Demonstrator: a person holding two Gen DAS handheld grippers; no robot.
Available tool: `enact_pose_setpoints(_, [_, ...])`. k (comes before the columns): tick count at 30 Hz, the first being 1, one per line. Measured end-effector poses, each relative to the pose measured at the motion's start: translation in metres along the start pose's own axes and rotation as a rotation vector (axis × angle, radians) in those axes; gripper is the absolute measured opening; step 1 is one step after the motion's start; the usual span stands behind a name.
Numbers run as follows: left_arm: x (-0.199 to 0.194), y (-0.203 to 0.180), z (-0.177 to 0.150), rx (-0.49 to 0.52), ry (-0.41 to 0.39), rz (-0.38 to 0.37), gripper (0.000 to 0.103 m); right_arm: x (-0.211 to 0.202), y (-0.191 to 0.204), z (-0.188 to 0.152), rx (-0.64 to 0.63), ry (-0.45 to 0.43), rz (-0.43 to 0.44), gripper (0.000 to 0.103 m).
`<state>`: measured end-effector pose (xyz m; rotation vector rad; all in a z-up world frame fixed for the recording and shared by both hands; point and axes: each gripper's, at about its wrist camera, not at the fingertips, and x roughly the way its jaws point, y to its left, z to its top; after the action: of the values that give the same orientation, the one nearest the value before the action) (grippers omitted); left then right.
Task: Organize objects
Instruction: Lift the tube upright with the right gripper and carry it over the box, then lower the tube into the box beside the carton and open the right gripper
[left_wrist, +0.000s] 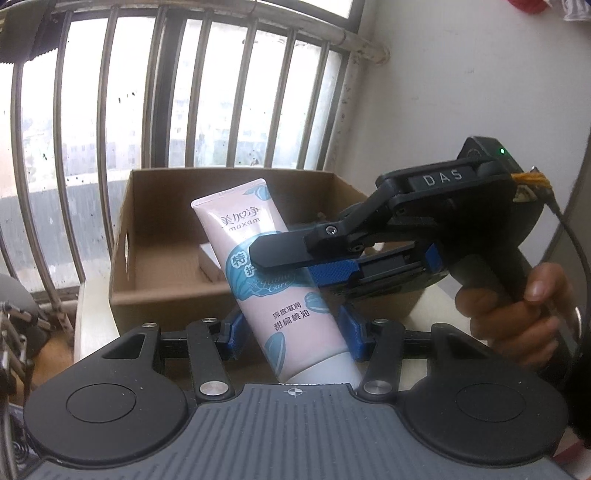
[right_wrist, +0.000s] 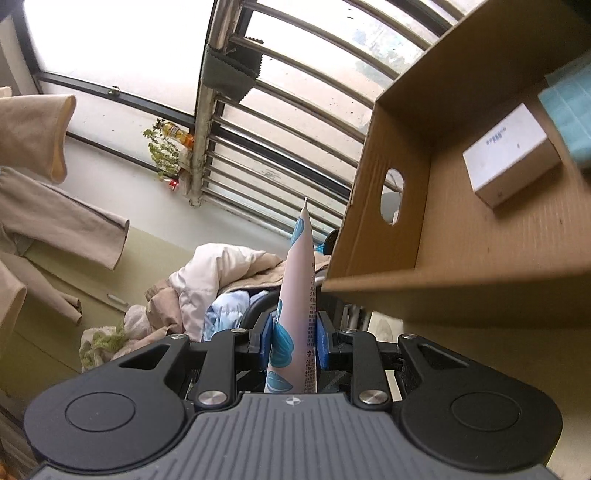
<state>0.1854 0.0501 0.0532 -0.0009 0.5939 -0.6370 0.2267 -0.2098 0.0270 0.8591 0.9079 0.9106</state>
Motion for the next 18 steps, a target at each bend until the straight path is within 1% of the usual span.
enact_pose_setpoints(2, [0.008,0.007,0.012,0.003,0.009,0.000,0.051,0.004,0.002,0.015,-0.003,0.005,-0.013,0.027])
enact_pose_setpoints(5, [0.025,0.023,0.031,-0.024,0.043,-0.021,0.051,0.012,0.002,0.041,0.006,0.017,-0.036,0.027])
enact_pose_setpoints(10, [0.056,0.044,0.055,-0.044,0.108,-0.008,0.051,0.032,-0.007,0.081,0.029,0.041,-0.085,0.027])
enact_pose_setpoints(14, [0.082,0.057,0.065,-0.058,0.178,0.002,0.051,0.046,-0.024,0.101,0.066,0.067,-0.125,0.027])
enact_pose_setpoints(18, [0.102,0.061,0.063,-0.053,0.257,0.022,0.052,0.058,-0.042,0.111,0.100,0.103,-0.175,0.028])
